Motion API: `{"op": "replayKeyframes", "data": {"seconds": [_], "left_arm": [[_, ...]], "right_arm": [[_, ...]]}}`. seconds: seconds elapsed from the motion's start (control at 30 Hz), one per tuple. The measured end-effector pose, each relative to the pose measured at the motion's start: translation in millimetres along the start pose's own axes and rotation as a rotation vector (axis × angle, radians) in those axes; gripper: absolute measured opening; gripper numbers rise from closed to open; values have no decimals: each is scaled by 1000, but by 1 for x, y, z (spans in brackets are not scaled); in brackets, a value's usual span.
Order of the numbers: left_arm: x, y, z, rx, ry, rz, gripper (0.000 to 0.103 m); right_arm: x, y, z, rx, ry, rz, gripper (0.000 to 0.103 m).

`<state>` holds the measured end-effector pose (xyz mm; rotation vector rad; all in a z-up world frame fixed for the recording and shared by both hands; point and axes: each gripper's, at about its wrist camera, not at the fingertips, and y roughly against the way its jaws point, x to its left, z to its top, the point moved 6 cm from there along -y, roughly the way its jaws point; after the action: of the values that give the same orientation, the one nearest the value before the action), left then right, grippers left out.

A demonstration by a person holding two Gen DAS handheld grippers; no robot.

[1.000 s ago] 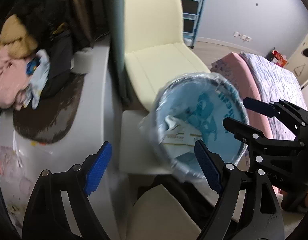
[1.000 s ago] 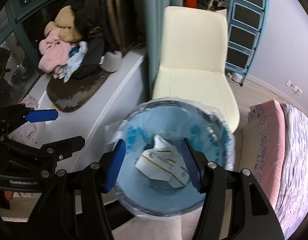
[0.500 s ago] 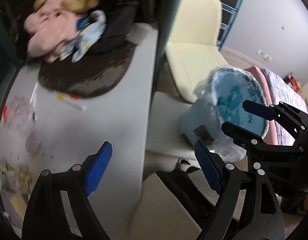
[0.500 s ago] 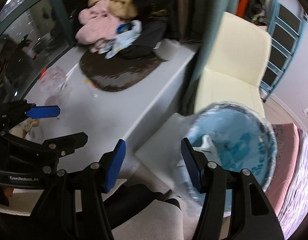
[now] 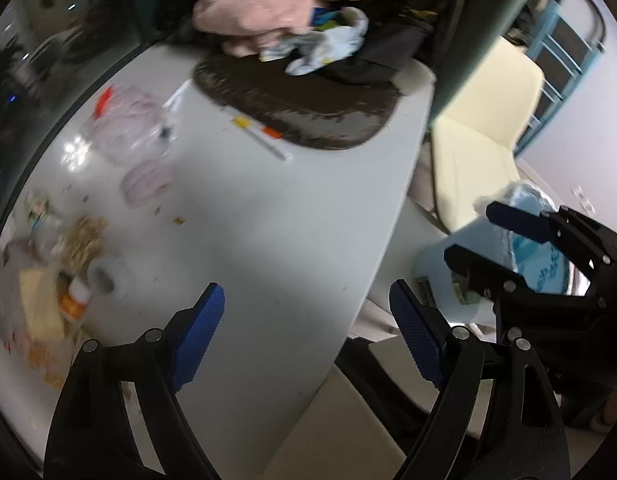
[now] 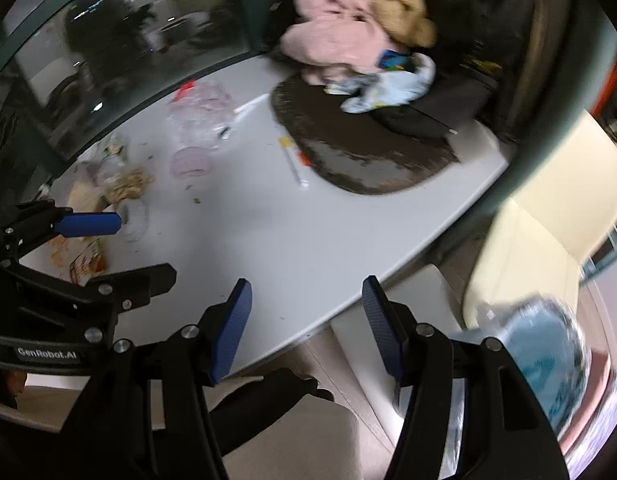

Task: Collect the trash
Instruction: 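Move both grippers back over the cluttered table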

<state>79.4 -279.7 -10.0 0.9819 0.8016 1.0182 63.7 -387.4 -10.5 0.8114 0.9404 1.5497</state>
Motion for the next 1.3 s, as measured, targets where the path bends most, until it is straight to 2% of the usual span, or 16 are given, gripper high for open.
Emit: {"op": "replayKeyframes", "data": {"seconds": [0.3, 0.67, 0.83, 1.07, 1.3], "left_arm": [[37, 16, -17, -9, 196, 93, 82], [46, 19, -65, 38, 394, 190, 82], [49, 25, -74, 41, 418, 218, 82], [60, 34, -84, 18, 427, 245, 82], [92, 46, -112, 13, 442, 261, 82]], "right_arm": [[38, -13, 19, 11, 183, 120, 56], [65, -30, 0, 81, 332, 259, 56], [74, -31, -6, 88, 346, 302, 56], [89, -30, -1, 66, 368, 313, 56], [141, -32, -8, 77, 424, 326, 56]]}}
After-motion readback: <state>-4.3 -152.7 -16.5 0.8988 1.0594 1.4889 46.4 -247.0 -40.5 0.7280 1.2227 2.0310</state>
